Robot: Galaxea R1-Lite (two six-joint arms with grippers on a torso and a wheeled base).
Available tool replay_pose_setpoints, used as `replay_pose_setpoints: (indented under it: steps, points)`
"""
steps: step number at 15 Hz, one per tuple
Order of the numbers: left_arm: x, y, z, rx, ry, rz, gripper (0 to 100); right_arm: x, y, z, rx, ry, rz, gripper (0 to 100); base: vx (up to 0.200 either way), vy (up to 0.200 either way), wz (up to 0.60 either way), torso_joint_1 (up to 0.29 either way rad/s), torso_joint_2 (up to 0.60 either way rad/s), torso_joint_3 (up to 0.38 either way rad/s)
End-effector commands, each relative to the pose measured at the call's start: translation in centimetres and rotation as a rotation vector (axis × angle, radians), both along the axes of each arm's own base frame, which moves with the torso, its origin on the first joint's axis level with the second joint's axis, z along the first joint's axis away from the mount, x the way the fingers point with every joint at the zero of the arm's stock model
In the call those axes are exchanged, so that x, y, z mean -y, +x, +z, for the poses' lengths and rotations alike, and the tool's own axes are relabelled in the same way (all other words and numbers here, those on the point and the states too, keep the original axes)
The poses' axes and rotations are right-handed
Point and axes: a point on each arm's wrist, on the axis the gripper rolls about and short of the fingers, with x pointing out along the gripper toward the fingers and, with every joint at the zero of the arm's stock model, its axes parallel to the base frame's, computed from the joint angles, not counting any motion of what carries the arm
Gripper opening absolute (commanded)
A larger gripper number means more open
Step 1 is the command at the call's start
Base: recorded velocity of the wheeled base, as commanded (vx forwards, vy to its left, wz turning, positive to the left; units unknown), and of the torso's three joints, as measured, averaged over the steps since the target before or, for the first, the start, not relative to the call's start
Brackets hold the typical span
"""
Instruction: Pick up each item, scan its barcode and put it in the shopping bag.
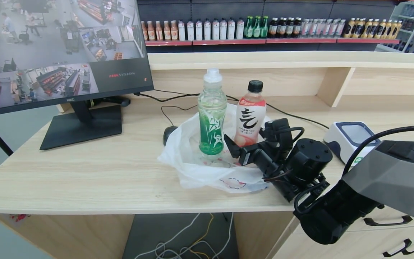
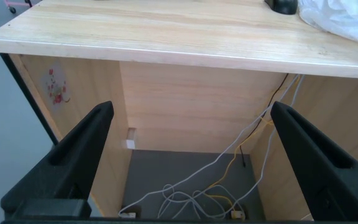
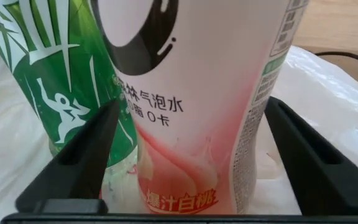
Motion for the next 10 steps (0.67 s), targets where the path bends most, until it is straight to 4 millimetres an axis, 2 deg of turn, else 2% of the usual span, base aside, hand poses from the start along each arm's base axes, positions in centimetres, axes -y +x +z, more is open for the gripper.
replay_pose_setpoints:
  steps: [1,5,10]
  points:
    - [0.0,0.0,0.0,0.0,0.0,0.0,100,0.1,-0.2,0.3,0.011,0.006,0.0,100,0.0,0.0,0.0,0.0,0.0,0.0]
    - [0.0,0.0,0.0,0.0,0.0,0.0,100,0.5,-0.8,1.2,0.022,0.013,0.0,100,0.0,0.0,0.0,0.0,0.0,0.0]
    - [0.0,0.0,0.0,0.0,0.0,0.0,100,2.6,-4.2,4.0,0.047,0.024,0.001,100,0.0,0.0,0.0,0.0,0.0,0.0]
